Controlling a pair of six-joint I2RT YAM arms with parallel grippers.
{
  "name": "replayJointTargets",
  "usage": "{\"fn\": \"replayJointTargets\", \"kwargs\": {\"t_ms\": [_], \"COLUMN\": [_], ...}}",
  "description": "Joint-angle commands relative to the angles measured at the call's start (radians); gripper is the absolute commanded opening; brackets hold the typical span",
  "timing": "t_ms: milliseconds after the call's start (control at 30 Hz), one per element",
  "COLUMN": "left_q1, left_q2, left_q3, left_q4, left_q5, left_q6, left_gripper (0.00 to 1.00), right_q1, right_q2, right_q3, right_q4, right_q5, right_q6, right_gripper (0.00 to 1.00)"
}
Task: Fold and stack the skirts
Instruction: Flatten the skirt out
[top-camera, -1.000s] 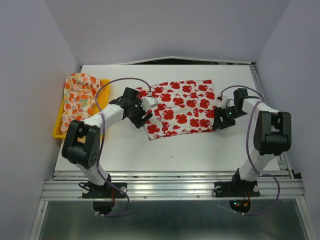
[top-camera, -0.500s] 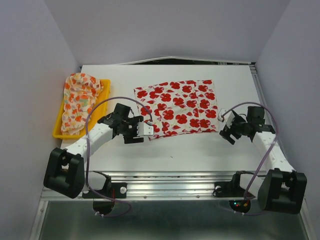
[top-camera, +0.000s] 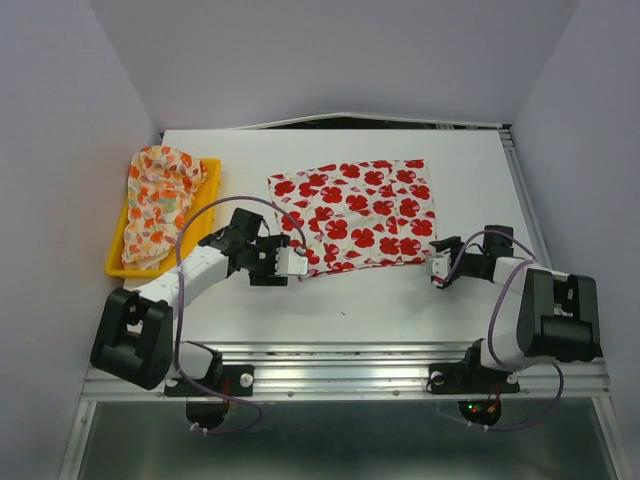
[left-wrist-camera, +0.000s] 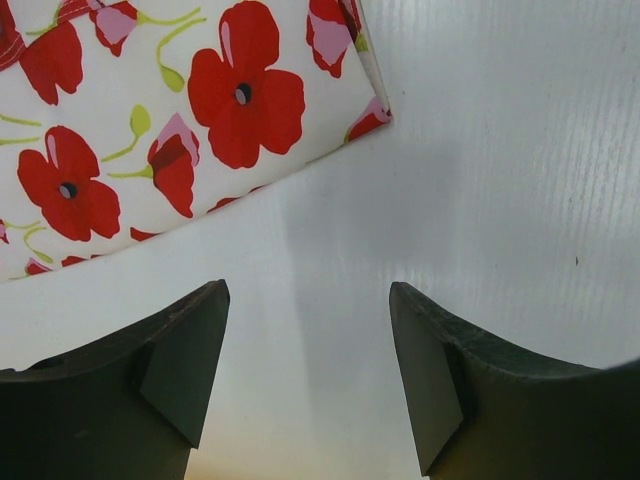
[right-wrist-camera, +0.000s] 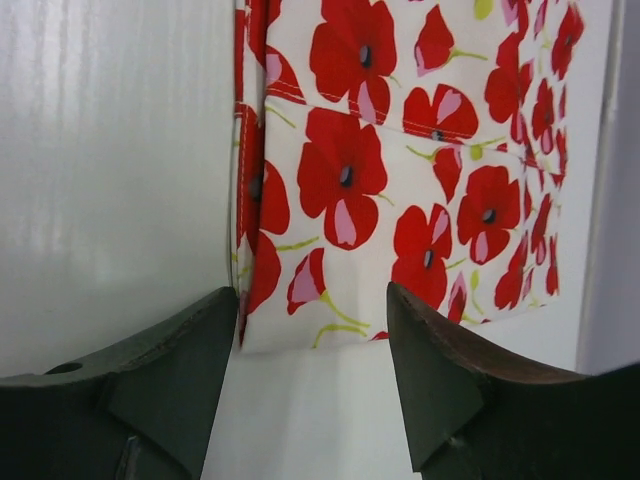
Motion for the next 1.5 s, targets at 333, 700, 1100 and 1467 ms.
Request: {"fn": "replayJointTargets", "kwargs": {"t_ms": [333,700,1100,1467], "left_q1": [-0.003,-0.003,-0.017,-0.016], "left_q2": [0.042,0.093,0.161,0.154], "left_q3": [0.01,-0.002,0.059,0.082], "left_q4": [0.001,0.064,0.092,0.107], "left_q5": [0.052,0.064,0.078,0.052], "left_q6": [0.087,0.041,-0.019,-0.074], "left_gripper": [0.75,0.75,0.74,0.71], "right_q1": [-0.206,-0.211,-0.04,0.007], "right_q2": [0.084,0.26,0.369,0.228], "right_q3": [0.103,0.134,0.065,-0.043], "right_q4": [-0.207,0.046,0.17,-0.015], "right_q5": [0.052,-0.01,-0.082,-0.033], "right_q6": [-0.667,-0.671,-0.67,-0.672], "right_gripper": [0.66,0.67,0.56,0.08]}}
